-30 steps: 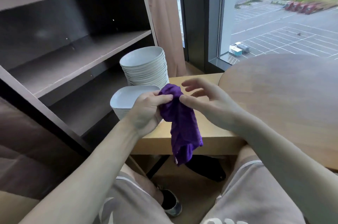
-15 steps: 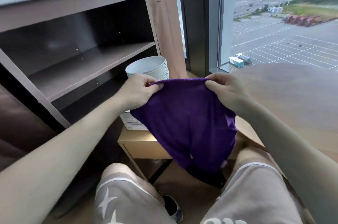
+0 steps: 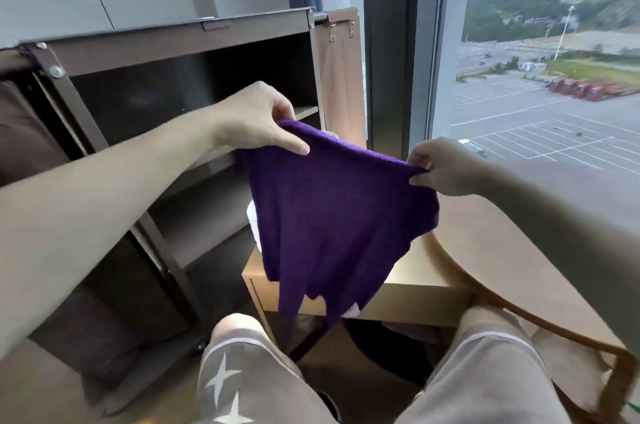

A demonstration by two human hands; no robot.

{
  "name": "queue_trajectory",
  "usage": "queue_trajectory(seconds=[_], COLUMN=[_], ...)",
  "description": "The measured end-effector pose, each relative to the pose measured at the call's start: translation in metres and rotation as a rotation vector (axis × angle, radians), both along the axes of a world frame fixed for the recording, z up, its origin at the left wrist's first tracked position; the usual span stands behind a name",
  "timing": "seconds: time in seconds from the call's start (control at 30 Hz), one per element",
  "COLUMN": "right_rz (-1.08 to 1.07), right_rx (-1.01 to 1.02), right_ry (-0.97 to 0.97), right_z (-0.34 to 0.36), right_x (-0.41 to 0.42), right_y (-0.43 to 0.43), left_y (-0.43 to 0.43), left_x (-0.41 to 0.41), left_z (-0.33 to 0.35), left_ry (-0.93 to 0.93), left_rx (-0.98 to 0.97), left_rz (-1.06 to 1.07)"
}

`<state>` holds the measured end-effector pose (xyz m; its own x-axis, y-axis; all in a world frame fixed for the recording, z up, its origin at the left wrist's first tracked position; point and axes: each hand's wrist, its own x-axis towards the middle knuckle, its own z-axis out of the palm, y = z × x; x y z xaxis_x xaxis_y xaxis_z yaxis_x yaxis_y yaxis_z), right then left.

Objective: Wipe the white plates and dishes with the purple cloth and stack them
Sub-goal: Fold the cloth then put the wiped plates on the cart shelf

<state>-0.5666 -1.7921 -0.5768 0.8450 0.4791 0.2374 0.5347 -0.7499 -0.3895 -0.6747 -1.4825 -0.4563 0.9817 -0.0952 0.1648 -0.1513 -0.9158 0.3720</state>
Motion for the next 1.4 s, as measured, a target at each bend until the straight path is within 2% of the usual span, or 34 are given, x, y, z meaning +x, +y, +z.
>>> queue_trajectory(seconds=[0.07, 0.17, 0.4, 0.57, 0.73, 0.83, 0.93, 1.0, 1.17, 1.4], right_rz=[-0.044, -0.124, -0.153, -0.132, -0.133, -0.113, -0.120, -0.125, -0.123, -0.073], right_rx=[0.123, 0.273, 0.239, 0.107, 0.099, 0.156, 0.233, 0.291, 0.330, 0.450], right_ry=[-0.052, -0.057, -0.078, -0.160, -0.112, -0.012, 0.054, 0.057, 0.004, 0.095], right_z=[0.004, 0.009, 0.043, 0.080, 0.108, 0.116, 0.117, 0.115, 0.111, 0.145], right_x=[0.001, 0.001, -0.010, -0.023, -0.031, -0.036, -0.040, -0.045, -0.055, -0.072], right_y=[0.000, -0.004, -0.009, -0.010, -0.015, -0.020, -0.031, -0.041, -0.059, -0.078], left_y=[0.009, 0.023, 0.045, 0.051, 0.049, 0.043, 0.045, 0.048, 0.049, 0.049], left_x=[-0.008, -0.015, -0.017, -0.023, -0.028, -0.028, -0.031, -0.035, -0.042, -0.048], left_z=[0.010, 0.017, 0.018, 0.023, 0.024, 0.023, 0.026, 0.028, 0.032, 0.037], left_ry=[0.051, -0.028, -0.246, -0.220, -0.209, -0.143, -0.123, -0.099, -0.010, -0.268], left_rx=[0.011, 0.055, -0.032, -0.052, -0.268, -0.419, -0.403, -0.377, -0.492, -0.455], left_rz=[-0.033, 0.003, 0.156, 0.181, 0.166, 0.149, 0.137, 0.112, 0.007, 0.057])
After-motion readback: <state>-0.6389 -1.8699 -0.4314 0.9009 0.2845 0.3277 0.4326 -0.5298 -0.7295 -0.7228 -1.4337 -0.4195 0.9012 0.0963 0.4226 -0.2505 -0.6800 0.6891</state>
